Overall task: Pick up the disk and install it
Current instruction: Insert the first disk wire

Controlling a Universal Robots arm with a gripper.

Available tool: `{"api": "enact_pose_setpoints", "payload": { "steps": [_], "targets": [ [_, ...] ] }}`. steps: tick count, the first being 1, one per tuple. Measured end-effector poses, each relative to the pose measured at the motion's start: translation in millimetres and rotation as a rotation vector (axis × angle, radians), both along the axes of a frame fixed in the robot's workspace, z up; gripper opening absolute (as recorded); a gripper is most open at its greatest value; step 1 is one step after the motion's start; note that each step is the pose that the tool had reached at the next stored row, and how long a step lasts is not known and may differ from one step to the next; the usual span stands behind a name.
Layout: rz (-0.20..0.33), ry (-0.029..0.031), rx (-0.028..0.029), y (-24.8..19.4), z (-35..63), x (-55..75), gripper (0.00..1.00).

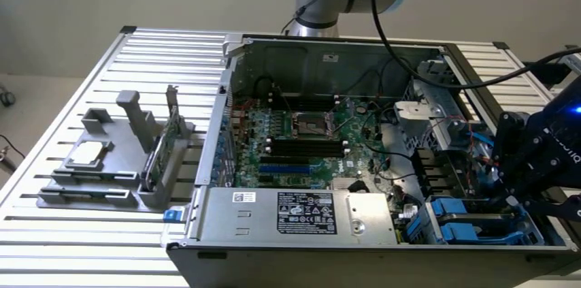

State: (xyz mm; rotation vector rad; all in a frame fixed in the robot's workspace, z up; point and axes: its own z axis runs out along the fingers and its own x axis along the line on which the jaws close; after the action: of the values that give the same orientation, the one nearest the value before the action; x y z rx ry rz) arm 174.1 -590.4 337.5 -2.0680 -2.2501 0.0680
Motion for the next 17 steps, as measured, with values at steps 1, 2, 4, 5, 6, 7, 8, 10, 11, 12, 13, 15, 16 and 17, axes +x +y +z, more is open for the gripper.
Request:
{"api": "enact_pose_setpoints", "payload": {
  "steps": [1, 2, 4, 5, 6, 7, 8, 10, 11, 12, 13, 15, 16, 17],
  "targets": [
    [-0.001, -0.0001, -0.0001, 0.0, 0.0, 0.0, 0.18],
    [-0.002, -0.0002, -0.0003, -0.1, -0.1, 0.0, 0.18],
    [-0.003, -0.0006, -0.0002, -0.1, -0.4, 0.0, 0.18],
    [-0.004, -0.0008, -0.0002, -0.1, -0.5, 0.0, 0.18],
    [-0.004, -0.0011, -0.0002, -0.1, -0.6, 0.0, 0.18],
    [-0.005, -0.0015, 0.0, 0.0, -0.9, 0.0, 0.18],
    [-0.005, -0.002, 0.0, -0.1, -1.1, 0.0, 0.18],
    [-0.006, -0.0025, -0.0002, -0.1, -1.3, 0.0, 0.18],
    [-0.007, -0.0027, -0.0001, -0.1, -1.4, 0.0, 0.18],
    [-0.007, -0.0028, -0.0002, -0.1, -1.5, 0.0, 0.18],
    [-0.007, -0.003, -0.0002, -0.1, -1.6, 0.0, 0.18],
    [-0.008, -0.0033, -0.0002, -0.1, -1.8, 0.0, 0.18],
    [-0.009, -0.0035, -0.0001, -0.1, -1.9, 0.0, 0.18],
    [-0.009, -0.0037, -0.0002, -0.1, -2.0, 0.0, 0.18]
  ]
}}
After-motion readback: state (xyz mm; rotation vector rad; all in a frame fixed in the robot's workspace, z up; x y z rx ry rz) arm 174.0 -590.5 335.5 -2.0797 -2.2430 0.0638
